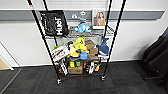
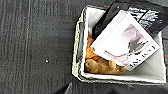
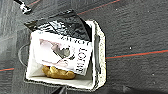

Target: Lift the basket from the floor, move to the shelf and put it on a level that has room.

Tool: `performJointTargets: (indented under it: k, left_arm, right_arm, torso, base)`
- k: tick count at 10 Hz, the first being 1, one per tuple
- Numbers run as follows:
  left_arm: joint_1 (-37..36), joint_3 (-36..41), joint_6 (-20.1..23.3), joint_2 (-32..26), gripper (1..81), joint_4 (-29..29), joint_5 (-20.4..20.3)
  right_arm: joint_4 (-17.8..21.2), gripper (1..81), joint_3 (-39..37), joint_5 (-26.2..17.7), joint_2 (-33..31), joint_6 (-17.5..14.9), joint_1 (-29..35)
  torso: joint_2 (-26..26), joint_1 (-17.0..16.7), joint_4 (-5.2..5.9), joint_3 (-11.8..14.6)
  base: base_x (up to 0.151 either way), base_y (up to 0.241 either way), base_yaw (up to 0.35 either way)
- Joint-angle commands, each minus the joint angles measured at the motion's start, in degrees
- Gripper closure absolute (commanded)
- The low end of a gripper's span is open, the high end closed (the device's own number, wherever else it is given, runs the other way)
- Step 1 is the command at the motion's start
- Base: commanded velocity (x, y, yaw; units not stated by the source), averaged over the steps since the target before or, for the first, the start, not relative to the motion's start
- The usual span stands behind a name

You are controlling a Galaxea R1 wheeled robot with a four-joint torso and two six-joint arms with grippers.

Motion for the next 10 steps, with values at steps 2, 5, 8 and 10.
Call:
performJointTargets:
  k: [2,5,8,10]
  left_arm:
    - [-7.12,-0.13,0.04,-1.25,1.0,-0.76,4.36]
    - [-8.70,-0.13,0.04,-0.73,1.0,-0.76,5.50]
    - [-10.29,-0.22,-0.05,-0.37,1.0,-0.67,5.77]
    - [-11.43,-0.21,-0.05,-0.20,1.0,-0.67,7.44]
  right_arm:
    - [0.96,1.0,-0.08,-4.08,0.10,0.43,7.61]
    - [1.49,1.0,-0.08,-4.09,0.19,0.43,8.48]
    - [2.01,1.0,0.00,-4.17,0.19,0.43,9.54]
    - [2.02,1.0,-0.08,-4.17,0.54,0.43,10.25]
  torso:
    - [-7.45,4.76,0.00,0.00]
    - [-12.74,8.04,0.00,-5.52]
    - [-17.58,11.10,0.00,-9.49]
    - [-21.62,13.66,0.00,-13.24]
  base:
    - [0.000,0.000,0.000]
    - [0.000,0.000,0.000]
    - [0.000,0.000,0.000]
    - [0.000,0.000,0.000]
